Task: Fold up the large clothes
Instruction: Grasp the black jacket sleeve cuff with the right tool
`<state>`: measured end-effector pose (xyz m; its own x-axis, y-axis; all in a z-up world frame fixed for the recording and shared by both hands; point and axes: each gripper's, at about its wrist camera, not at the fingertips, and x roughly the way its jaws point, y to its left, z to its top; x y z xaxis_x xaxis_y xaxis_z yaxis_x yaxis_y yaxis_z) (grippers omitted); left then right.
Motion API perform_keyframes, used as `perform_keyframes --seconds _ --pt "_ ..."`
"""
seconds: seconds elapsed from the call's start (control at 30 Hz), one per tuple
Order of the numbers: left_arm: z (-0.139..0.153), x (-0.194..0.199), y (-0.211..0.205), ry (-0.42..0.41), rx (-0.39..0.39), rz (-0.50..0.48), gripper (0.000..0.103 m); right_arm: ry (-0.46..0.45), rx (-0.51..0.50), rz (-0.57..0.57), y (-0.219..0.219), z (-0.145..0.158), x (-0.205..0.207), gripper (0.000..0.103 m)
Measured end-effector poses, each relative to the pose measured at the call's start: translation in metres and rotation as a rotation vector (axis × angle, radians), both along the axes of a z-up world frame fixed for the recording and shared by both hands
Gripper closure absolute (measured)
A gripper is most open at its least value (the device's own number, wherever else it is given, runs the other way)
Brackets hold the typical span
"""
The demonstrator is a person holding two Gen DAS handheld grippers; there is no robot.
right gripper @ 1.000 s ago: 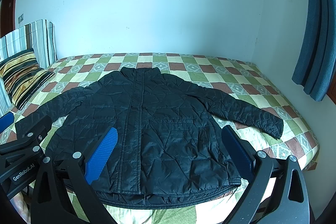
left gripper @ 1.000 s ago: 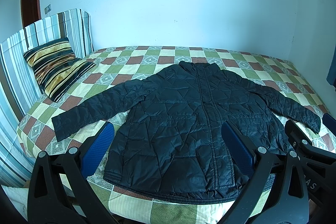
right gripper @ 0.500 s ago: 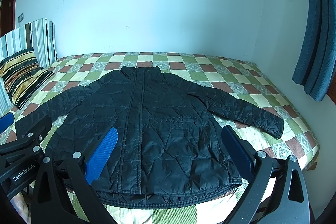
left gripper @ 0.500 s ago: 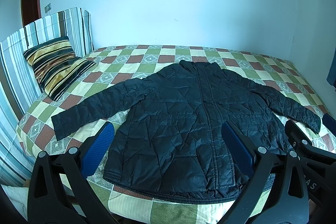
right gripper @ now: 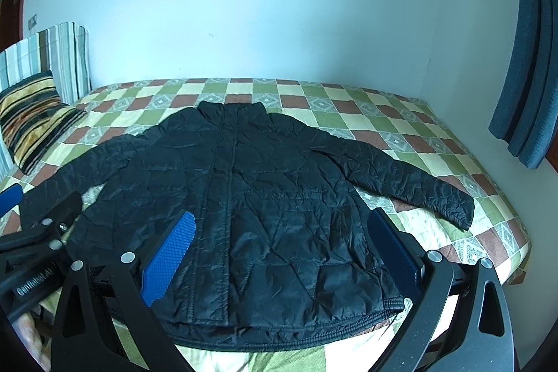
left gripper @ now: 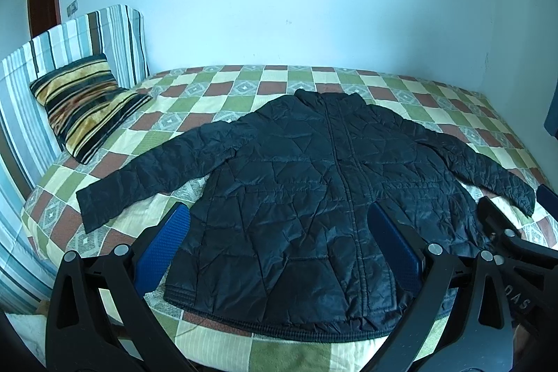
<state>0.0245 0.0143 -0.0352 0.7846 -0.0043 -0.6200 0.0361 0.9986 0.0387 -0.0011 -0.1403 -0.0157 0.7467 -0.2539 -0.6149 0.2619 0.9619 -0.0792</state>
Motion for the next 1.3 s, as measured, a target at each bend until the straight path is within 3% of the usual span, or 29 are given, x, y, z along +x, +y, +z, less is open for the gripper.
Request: perform_keyframes --seconds 0.13,0.3,0.53,0.73,0.83,0.9,0.93,0.97,1.3 --pt "-0.016 0.025 0.008 0.0 0.005 0.029 0.002 0.001 0.026 -0.048 -0.024 -0.019 0.012 0.005" --pt "-0.051 0.069 0.04 0.123 -0.094 0.068 0.002 -0.043 0.071 -0.14 -0.086 -0.036 0.025 0.005" --pt "-0.087 0.11 0.085 0.175 -0.174 0.163 0.002 0.015 0.169 -0.292 -0.198 -0.073 0.043 0.005" --pt "-0.107 0.127 0.113 0.205 -0.22 0.239 0.002 0.023 0.295 -0.507 -0.307 -0.106 0.024 0.005" --pt "-0.113 0.134 0.121 0.225 -0.215 0.265 0.002 0.023 0.355 -0.6 -0.351 -0.122 0.013 0.006" --pt "-0.115 0.137 0.124 0.229 -0.207 0.281 0.002 0.025 0.364 -0.655 -0.374 -0.13 0.004 0.017" --pt "-0.116 0.139 0.125 0.23 -0.199 0.29 0.002 0.041 0.363 -0.677 -0.383 -0.135 0.002 0.029" --pt "-0.117 0.14 0.127 0.227 -0.193 0.297 0.002 0.05 0.372 -0.69 -0.39 -0.138 0.001 0.033" --pt "-0.124 0.149 0.122 0.244 -0.155 0.323 0.002 -0.001 0.64 -0.754 -0.452 -0.178 -0.016 0.032"
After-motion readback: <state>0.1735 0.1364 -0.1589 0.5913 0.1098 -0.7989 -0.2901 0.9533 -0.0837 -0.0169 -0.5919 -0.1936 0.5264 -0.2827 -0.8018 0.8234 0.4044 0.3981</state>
